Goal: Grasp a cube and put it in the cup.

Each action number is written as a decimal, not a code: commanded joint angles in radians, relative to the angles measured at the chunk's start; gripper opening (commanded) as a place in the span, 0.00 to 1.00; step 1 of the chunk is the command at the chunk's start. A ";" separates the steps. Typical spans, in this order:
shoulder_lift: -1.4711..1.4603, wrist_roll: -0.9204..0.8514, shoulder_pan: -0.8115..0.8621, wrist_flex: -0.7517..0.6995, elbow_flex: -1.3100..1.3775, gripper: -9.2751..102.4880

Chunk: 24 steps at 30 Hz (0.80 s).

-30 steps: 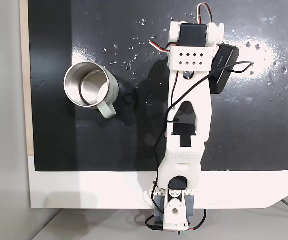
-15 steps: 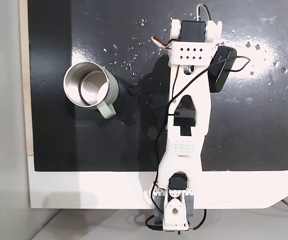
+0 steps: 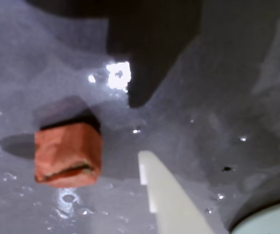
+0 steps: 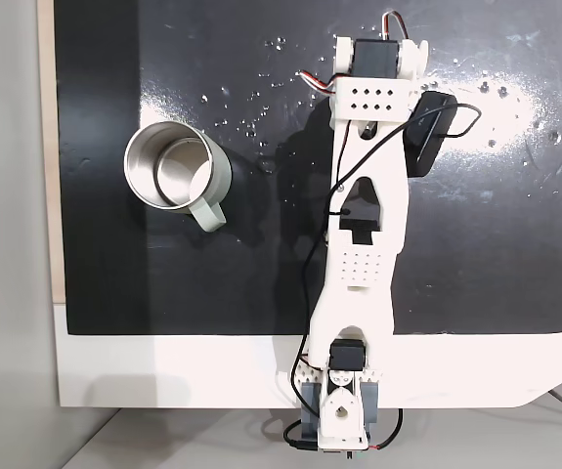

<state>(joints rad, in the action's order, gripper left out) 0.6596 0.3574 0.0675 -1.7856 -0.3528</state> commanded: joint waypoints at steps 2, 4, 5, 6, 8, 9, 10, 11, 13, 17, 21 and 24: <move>-0.020 0.008 0.009 -0.009 0.081 0.40; -0.043 0.006 0.006 -0.009 0.101 0.40; -0.054 0.005 0.005 -0.009 0.114 0.40; -0.066 0.003 0.003 -0.009 0.126 0.39; -0.086 -0.002 -0.003 -0.011 0.149 0.39; -0.095 -0.005 -0.006 -0.011 0.160 0.39; -0.103 -0.006 -0.009 -0.011 0.167 0.39; -0.106 -0.006 -0.011 -0.011 0.170 0.39; -0.112 -0.006 -0.011 -0.011 0.172 0.38; -0.118 -0.005 -0.012 -0.011 0.172 0.37; -0.118 0.000 -0.011 -0.011 0.172 0.28; -0.120 0.003 -0.005 -0.011 0.176 0.21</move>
<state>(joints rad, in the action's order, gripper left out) 0.5323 0.3574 0.0644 -1.7856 -0.2378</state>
